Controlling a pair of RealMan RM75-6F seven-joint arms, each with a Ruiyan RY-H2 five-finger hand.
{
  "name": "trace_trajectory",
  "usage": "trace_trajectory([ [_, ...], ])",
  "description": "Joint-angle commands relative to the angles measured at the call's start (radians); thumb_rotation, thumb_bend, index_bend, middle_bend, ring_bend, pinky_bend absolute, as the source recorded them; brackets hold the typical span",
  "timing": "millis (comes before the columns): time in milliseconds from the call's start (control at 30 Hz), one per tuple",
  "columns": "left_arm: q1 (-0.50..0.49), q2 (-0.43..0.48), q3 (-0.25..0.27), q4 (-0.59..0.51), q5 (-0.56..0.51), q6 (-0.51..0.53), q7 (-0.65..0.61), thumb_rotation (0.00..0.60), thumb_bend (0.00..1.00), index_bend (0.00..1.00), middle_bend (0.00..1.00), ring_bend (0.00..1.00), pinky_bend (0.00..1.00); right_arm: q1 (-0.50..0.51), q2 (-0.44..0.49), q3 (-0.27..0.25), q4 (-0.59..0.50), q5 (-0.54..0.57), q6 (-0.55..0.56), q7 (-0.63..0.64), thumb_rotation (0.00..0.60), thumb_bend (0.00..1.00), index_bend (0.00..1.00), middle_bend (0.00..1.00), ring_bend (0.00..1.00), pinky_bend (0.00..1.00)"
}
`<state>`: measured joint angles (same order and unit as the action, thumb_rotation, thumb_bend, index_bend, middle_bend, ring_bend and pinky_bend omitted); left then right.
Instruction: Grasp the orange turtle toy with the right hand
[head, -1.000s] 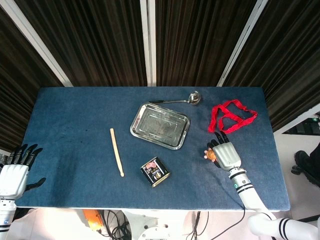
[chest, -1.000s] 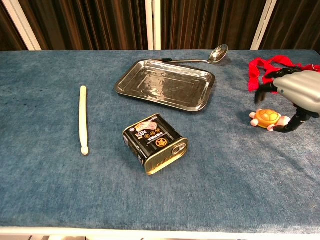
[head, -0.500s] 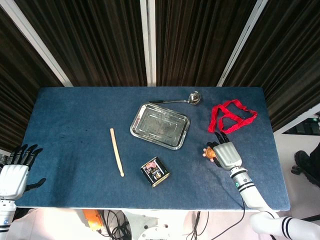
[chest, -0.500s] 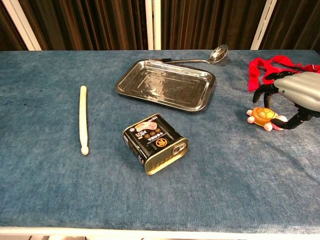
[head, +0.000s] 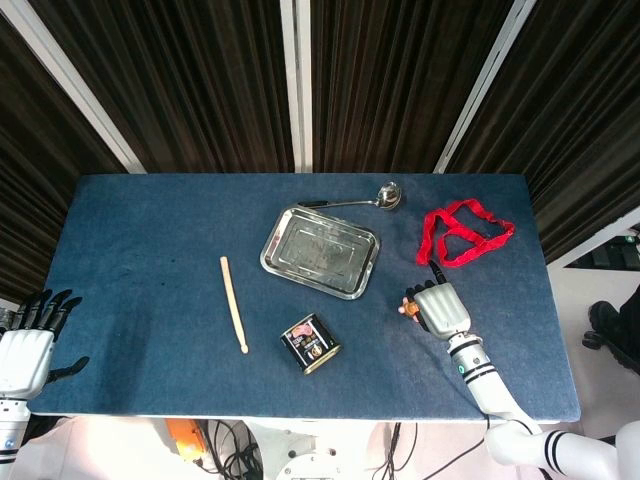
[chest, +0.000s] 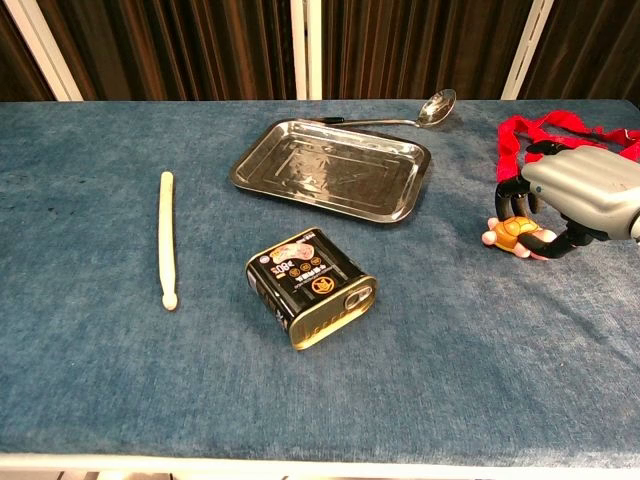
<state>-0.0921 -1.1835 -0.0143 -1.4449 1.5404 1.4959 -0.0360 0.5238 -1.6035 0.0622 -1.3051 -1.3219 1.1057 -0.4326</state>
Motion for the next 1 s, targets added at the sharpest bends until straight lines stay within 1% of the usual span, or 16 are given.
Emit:
trace_trajectory([
  [33, 0.001, 0.000, 0.000, 0.001, 0.001, 0.002, -0.001, 0.600, 0.11, 0.16, 0.09, 0.00, 0.04, -0.007, -0.021, -0.006, 0.031, -0.027, 0.021, 0.028, 0.600, 0.47, 1.00, 0.96, 0.51, 0.00],
  [133, 0.002, 0.001, 0.000, -0.001, 0.004, 0.006, 0.000, 0.600, 0.12, 0.16, 0.09, 0.00, 0.04, -0.012, -0.014, -0.011, 0.032, -0.037, 0.020, 0.047, 0.600, 0.41, 0.99, 0.94, 0.49, 0.00],
  [167, 0.002, 0.001, 0.000, -0.002, 0.004, 0.006, 0.001, 0.600, 0.11, 0.16, 0.09, 0.00, 0.04, -0.013, -0.007, -0.013, 0.028, -0.037, 0.016, 0.048, 0.600, 0.36, 0.94, 0.91, 0.46, 0.00],
  [200, 0.001, 0.002, 0.000, -0.003, 0.005, 0.006, 0.002, 0.600, 0.12, 0.16, 0.09, 0.00, 0.04, -0.015, 0.006, -0.014, 0.017, -0.031, 0.008, 0.045, 0.600, 0.30, 0.83, 0.84, 0.41, 0.00],
  [300, 0.000, 0.002, -0.001, -0.007, 0.007, 0.008, 0.007, 0.600, 0.11, 0.16, 0.09, 0.00, 0.04, -0.026, 0.040, -0.005, -0.026, -0.015, 0.012, 0.049, 0.600, 0.12, 0.40, 0.58, 0.22, 0.00],
  [333, 0.000, 0.003, -0.001, -0.009, 0.008, 0.008, 0.008, 0.600, 0.11, 0.16, 0.09, 0.00, 0.04, -0.033, 0.051, -0.002, -0.045, -0.010, 0.018, 0.058, 0.600, 0.09, 0.31, 0.53, 0.18, 0.00],
  [367, 0.000, 0.003, -0.002, -0.010, 0.008, 0.009, 0.009, 0.600, 0.11, 0.16, 0.09, 0.00, 0.04, -0.040, 0.064, -0.001, -0.066, -0.009, 0.025, 0.067, 0.600, 0.06, 0.19, 0.46, 0.12, 0.00],
  [400, 0.000, 0.003, -0.002, -0.013, 0.009, 0.010, 0.011, 0.600, 0.11, 0.16, 0.09, 0.00, 0.04, -0.049, 0.083, -0.002, -0.090, -0.009, 0.035, 0.075, 0.600, 0.04, 0.10, 0.36, 0.06, 0.00],
  [433, -0.001, 0.002, -0.003, -0.015, 0.009, 0.011, 0.013, 0.600, 0.11, 0.16, 0.09, 0.00, 0.04, -0.055, 0.096, -0.003, -0.106, -0.014, 0.046, 0.079, 0.600, 0.03, 0.03, 0.26, 0.02, 0.00],
  [467, -0.001, 0.002, -0.004, -0.016, 0.009, 0.011, 0.015, 0.600, 0.11, 0.16, 0.09, 0.00, 0.04, -0.061, 0.107, -0.004, -0.118, -0.020, 0.057, 0.084, 0.600, 0.02, 0.00, 0.18, 0.00, 0.00],
  [533, -0.002, 0.001, -0.005, -0.022, 0.010, 0.012, 0.020, 0.600, 0.12, 0.16, 0.09, 0.00, 0.04, -0.075, 0.131, -0.006, -0.145, -0.026, 0.073, 0.100, 0.600, 0.01, 0.00, 0.05, 0.00, 0.00],
  [600, -0.002, 0.002, -0.005, -0.032, 0.012, 0.014, 0.028, 0.600, 0.12, 0.16, 0.09, 0.00, 0.04, -0.091, 0.162, -0.008, -0.183, -0.017, 0.082, 0.101, 0.600, 0.00, 0.00, 0.00, 0.00, 0.00],
  [667, -0.001, 0.006, -0.005, -0.044, 0.014, 0.019, 0.034, 0.600, 0.11, 0.16, 0.09, 0.00, 0.04, -0.113, 0.196, -0.015, -0.227, -0.029, 0.116, 0.104, 0.600, 0.00, 0.00, 0.00, 0.00, 0.00],
  [833, 0.007, 0.022, -0.007, -0.056, 0.010, 0.030, 0.040, 0.600, 0.12, 0.16, 0.09, 0.00, 0.04, -0.237, 0.303, -0.062, -0.294, -0.157, 0.341, 0.184, 0.600, 0.01, 0.00, 0.00, 0.00, 0.00],
  [900, 0.010, 0.026, -0.007, -0.052, 0.007, 0.031, 0.034, 0.600, 0.11, 0.16, 0.09, 0.00, 0.04, -0.290, 0.339, -0.077, -0.294, -0.173, 0.410, 0.217, 0.600, 0.01, 0.00, 0.00, 0.00, 0.00],
  [1000, 0.014, 0.025, -0.005, -0.042, 0.014, 0.040, 0.028, 0.600, 0.11, 0.16, 0.09, 0.00, 0.04, -0.349, 0.370, -0.090, -0.281, -0.152, 0.455, 0.266, 0.600, 0.02, 0.00, 0.00, 0.00, 0.00],
])
